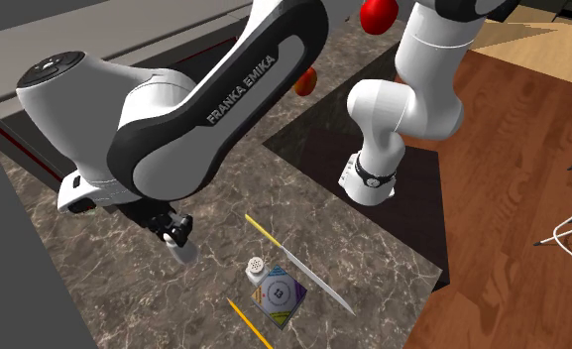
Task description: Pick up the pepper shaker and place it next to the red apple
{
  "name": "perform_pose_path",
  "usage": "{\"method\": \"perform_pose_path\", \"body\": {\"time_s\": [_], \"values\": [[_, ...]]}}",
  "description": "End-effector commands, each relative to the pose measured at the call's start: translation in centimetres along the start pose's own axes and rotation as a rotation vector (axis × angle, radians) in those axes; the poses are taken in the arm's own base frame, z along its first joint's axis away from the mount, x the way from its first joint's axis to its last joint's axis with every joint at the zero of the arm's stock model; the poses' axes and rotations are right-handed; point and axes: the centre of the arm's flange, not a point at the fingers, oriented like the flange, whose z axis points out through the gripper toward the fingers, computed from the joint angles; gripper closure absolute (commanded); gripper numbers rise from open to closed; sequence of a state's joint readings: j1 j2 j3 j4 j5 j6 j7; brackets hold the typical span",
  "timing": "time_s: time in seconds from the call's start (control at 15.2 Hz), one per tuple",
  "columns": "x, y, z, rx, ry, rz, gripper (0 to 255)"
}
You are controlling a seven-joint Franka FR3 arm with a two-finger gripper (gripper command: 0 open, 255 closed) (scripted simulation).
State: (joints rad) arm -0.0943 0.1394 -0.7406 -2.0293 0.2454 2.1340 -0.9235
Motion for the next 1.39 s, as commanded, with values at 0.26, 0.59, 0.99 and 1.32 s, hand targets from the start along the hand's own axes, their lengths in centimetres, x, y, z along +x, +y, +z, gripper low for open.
{"method": "perform_pose_path", "body": {"time_s": [0.26,0.59,0.99,1.32], "values": [[0.2,-0.2,-3.1,0.0,0.0,0.0,255],[0.4,-0.4,-5.7,0.0,0.0,0.0,255],[0.7,-0.6,-8.9,0.0,0.0,0.0,255],[0.9,-0.7,-11.5,0.0,0.0,0.0,255]]}}
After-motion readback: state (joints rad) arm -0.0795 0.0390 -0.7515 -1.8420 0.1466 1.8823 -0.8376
